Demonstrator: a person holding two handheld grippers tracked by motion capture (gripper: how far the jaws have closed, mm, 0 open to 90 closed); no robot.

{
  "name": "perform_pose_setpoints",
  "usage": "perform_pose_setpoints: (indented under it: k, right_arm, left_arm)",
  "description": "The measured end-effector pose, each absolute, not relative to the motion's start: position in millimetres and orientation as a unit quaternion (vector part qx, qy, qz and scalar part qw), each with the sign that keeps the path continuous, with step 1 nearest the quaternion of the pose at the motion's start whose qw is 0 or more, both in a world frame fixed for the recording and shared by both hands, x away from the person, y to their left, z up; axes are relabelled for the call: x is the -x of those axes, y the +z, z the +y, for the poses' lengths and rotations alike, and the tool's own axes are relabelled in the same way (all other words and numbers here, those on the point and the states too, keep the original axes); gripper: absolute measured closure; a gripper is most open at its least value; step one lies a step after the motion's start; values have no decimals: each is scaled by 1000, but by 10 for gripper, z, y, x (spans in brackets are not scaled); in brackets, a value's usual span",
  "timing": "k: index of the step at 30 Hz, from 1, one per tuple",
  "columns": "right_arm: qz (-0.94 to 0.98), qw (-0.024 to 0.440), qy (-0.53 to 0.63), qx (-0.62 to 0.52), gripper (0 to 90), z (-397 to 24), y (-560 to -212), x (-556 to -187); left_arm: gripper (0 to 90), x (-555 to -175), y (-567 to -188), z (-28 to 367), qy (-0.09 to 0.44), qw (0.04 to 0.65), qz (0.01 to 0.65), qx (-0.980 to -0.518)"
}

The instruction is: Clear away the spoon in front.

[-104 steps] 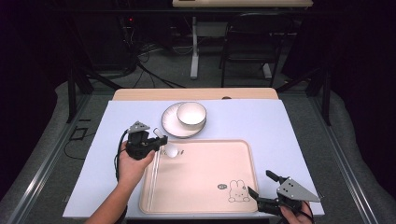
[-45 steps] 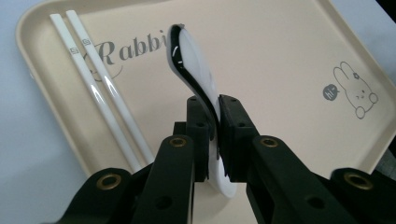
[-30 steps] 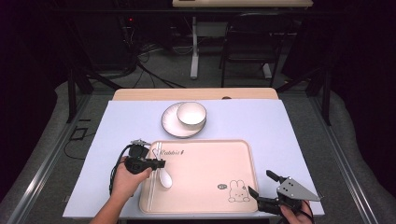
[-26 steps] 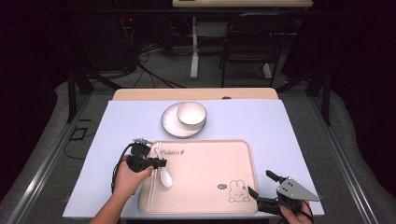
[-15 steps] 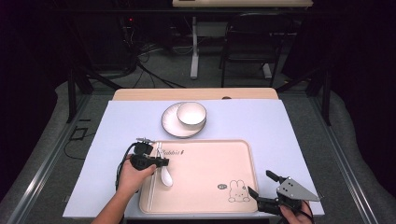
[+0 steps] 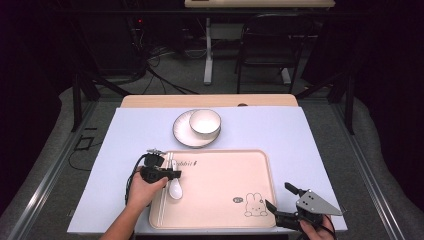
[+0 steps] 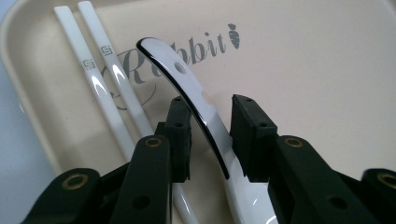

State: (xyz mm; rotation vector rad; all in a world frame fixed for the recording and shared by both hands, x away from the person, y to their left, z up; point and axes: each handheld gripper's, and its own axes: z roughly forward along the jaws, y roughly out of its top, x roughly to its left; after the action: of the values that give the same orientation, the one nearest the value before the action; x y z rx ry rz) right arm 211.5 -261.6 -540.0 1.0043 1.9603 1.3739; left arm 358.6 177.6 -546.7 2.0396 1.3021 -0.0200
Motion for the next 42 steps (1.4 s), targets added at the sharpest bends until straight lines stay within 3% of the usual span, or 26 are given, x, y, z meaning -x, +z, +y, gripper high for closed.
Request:
perform_pose_setpoints:
  k: [16, 33, 42]
  right_arm:
    - [727, 270, 510, -372, 143, -2616, -5403, -2122]
    - [728, 270, 509, -372, 143, -2617, -5403, -2126]
    - [728, 271, 508, -373, 143, -2621, -5402, -2113]
  left_arm:
    - [624, -3578, -5468, 1841, 0, 362, 515, -777]
    - [490, -3558, -5311, 1810, 54, 363, 507, -780]
    - [481, -3549, -5201, 1785, 75, 371, 495, -782]
